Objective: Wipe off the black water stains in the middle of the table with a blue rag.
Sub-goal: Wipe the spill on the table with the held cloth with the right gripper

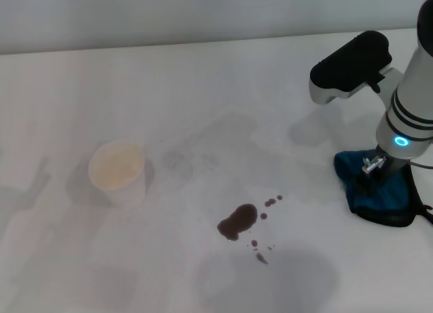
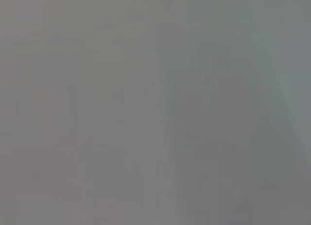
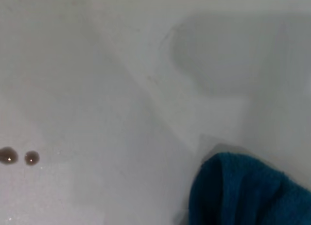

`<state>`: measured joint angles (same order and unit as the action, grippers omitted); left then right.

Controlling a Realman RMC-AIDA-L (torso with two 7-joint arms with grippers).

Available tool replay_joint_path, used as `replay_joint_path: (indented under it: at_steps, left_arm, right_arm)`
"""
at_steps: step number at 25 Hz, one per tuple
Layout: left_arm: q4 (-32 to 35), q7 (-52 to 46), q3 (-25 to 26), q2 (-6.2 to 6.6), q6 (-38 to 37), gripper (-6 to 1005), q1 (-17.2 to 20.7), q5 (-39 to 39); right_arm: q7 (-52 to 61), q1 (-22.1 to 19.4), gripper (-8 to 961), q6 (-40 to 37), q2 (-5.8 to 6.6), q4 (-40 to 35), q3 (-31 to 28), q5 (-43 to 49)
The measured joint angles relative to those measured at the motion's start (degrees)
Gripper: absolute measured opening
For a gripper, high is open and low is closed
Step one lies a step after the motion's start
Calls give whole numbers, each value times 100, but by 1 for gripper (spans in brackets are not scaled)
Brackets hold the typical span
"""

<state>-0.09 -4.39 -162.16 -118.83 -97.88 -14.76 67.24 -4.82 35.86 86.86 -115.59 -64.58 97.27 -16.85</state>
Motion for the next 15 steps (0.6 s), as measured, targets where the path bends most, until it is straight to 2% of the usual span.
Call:
replay_joint_path:
  at_steps: [5,15]
  left_arm:
    - [0,0,0,0,0,880,-4,0]
    - [0,0,0,0,-6,879,2,0]
  right_arm:
    - [-1,32,204,34,4,56,23,17]
    - [-10,0,130,136,11,-154,29,44]
